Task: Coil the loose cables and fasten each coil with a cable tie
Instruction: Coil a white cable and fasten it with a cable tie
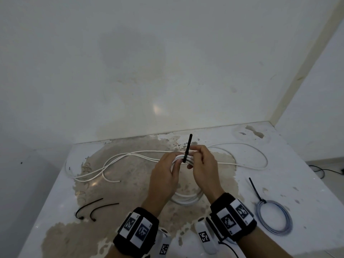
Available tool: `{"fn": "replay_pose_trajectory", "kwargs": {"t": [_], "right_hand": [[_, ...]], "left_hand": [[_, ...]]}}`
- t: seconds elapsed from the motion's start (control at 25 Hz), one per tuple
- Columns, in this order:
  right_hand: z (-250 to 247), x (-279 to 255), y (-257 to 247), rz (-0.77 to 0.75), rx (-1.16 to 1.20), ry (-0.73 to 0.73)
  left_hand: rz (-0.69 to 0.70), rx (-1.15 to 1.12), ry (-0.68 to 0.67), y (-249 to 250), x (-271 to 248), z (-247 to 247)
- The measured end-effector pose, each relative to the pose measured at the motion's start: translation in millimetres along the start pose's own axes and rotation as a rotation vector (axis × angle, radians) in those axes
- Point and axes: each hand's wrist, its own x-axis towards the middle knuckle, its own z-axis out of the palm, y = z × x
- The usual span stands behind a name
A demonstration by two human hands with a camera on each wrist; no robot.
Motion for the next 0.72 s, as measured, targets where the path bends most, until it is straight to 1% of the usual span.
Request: {"fn": "replay_pose_trajectory", "kwargs": {"t": [0.12, 0.16, 0.24, 0.32, 0.4, 0.48, 0.56, 0.64, 0.72], "right_hand": [[2.6, -0.9, 7.0, -0.12, -0.088, -0.064], [1.0, -1.2, 7.9, -0.132, -0.093, -0.089], [-1.6, -0.2, 6.5, -0.108, -0.068, -0.122], [-2.1, -0.5, 3.9, -0.085, -0.028, -0.159], [-3.3, -1.4, 1.8, -0.099, -0.04, -0.179], [-4.8, -2.9, -0.3, -0.117, -0.042, -0.169], [-5.8, -4.7, -1.7, -0.096, 0.013, -0.159], [-5.7, -7.5, -1.5, -0.041, 0.099, -0.154], [-6.8, -10.6, -1.7, -0.013, 0.105, -0.15]], "left_hand": [[-0.014, -0.039, -0.016, -2.2, 3.3, -4.9], [-0.029, -0.06, -0.03, -2.6, 3.5, -6.3], [-0.051, -0.094, -0.051, -1.9, 3.4, -8.9], [-0.041, -0.107, -0.054, 0.1, 3.8, -11.7], [-0.048, -0.118, -0.071, 1.0, 5.1, -13.5], [-0.078, -0.135, -0.102, 1.0, 5.6, -15.9], [-0.136, -0.177, -0.142, 3.2, 6.0, -19.7], [-0.215, -0.191, -0.189, 7.9, 8.2, -25.5], [-0.275, -0.171, -0.228, 14.0, 12.8, -31.4]]}}
